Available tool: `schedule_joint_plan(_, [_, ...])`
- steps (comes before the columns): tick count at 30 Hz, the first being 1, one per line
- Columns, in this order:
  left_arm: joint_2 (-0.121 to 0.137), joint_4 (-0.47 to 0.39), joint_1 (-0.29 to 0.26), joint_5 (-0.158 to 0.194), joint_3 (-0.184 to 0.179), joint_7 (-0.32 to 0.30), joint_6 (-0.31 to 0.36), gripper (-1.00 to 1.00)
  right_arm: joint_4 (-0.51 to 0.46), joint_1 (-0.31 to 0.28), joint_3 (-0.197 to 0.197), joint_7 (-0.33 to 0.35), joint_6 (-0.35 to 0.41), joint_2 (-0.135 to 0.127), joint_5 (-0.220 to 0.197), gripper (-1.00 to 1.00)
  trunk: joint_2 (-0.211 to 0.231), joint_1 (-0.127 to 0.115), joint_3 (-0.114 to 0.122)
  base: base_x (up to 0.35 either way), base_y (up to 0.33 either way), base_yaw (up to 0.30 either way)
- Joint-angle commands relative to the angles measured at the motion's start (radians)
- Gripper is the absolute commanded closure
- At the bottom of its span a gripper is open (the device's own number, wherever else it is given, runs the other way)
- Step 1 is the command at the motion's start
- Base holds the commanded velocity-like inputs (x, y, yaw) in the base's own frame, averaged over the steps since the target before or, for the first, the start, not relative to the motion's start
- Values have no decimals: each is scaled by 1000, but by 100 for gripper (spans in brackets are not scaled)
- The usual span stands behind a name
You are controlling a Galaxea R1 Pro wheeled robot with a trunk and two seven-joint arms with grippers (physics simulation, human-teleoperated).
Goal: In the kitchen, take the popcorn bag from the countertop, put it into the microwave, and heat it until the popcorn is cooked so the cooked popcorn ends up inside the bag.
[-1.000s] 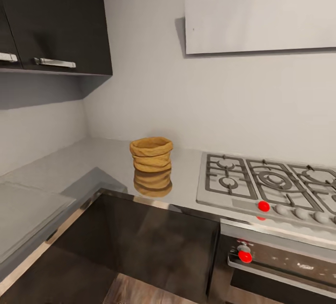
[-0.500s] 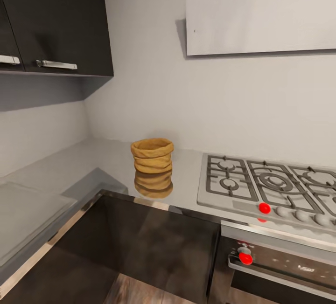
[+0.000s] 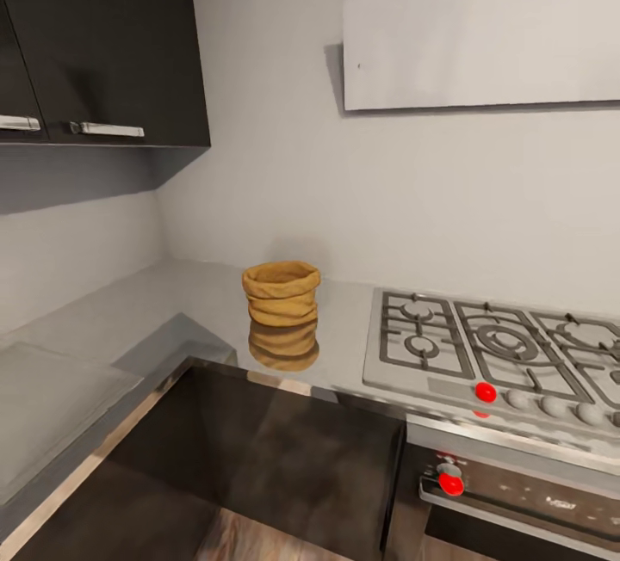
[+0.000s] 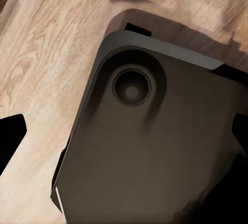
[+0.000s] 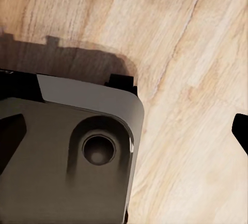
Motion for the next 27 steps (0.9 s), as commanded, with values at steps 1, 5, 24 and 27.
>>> schedule_joint_plan(1, [0, -1, 0, 4, 0, 3, -2, -100, 3, -1, -6, 2, -1, 0, 8, -100, 7, -4, 2, 0, 0, 0])
schedule_joint_plan(5, [0, -1, 0, 4, 0, 3, -2, -100, 2, -1, -6, 2, 1, 0, 8, -100, 35, -19, 15, 0, 0, 0])
schedule_joint_plan(24, [0, -1, 0, 4, 0, 3, -1, -100, 2, -1, -6, 1, -1, -3, 8, -100, 168, -92, 50, 0, 0, 0])
schedule_joint_plan(27, [0, 0, 0, 3, 0, 3, -1, -100, 2, -1, -6, 0, -2, -5, 8, -100, 189, -104, 55, 0, 0, 0])
